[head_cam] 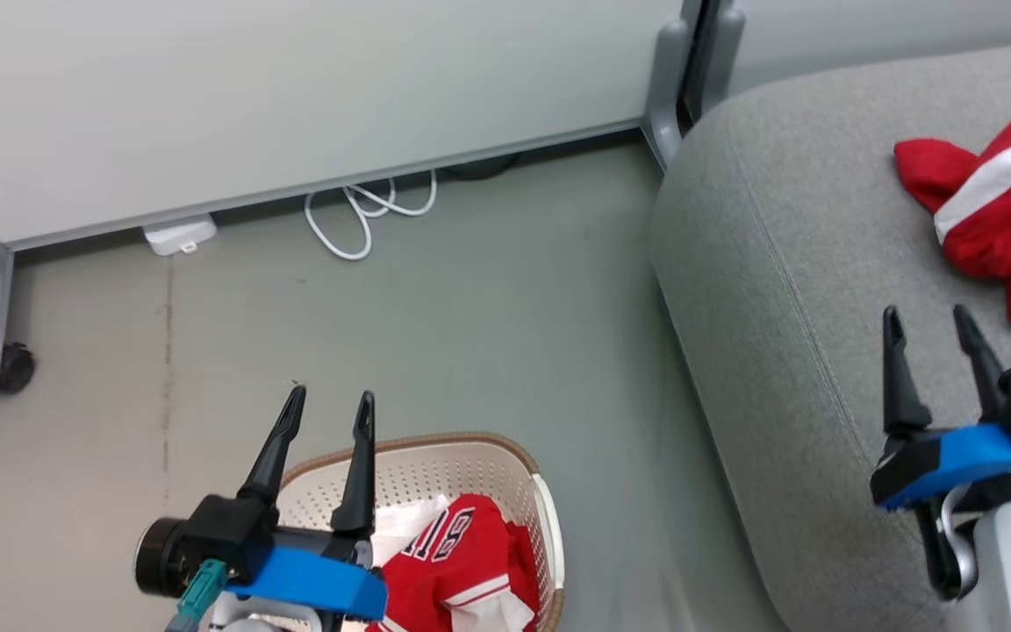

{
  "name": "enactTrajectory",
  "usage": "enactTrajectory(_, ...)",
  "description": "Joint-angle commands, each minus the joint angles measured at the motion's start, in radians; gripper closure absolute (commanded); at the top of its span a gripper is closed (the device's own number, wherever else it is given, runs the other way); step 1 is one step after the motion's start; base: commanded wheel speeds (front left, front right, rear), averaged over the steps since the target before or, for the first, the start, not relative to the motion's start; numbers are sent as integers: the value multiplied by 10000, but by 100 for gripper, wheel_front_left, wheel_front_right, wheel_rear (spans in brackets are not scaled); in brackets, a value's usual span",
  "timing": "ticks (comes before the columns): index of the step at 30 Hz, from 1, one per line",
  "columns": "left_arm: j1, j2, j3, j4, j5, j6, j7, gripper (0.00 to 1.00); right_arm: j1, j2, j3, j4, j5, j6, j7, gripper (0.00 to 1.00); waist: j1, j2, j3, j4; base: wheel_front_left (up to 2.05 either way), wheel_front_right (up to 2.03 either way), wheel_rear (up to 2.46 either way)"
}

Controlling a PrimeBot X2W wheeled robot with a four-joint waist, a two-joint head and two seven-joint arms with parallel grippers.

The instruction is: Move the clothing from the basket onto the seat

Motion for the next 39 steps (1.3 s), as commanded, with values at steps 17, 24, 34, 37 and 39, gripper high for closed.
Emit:
enactTrajectory(17,680,-34,1065,460,-179,209,-31,0,3019,791,544,-2477,-478,5,451,0,2,-1,-1237,1698,0,0,0)
enactTrajectory(24,741,-35,1322,679,-152,104,-29,0,3542,813,866,-3037,-85,5,612,0,2,-1,-1417,1833,0,0,0)
enactTrajectory(34,793,-34,1261,747,-175,78,-31,0,3800,815,855,-3416,164,5,738,0,2,-1,-1498,1821,0,0,0)
enactTrajectory(37,803,-34,1214,735,-178,90,-29,0,3840,816,840,-3462,200,5,773,0,2,-1,-1486,1822,0,0,0)
enactTrajectory(39,799,-34,1184,724,-177,88,-31,0,3836,816,829,-3467,224,5,772,0,2,-1,-1460,1818,0,0,0)
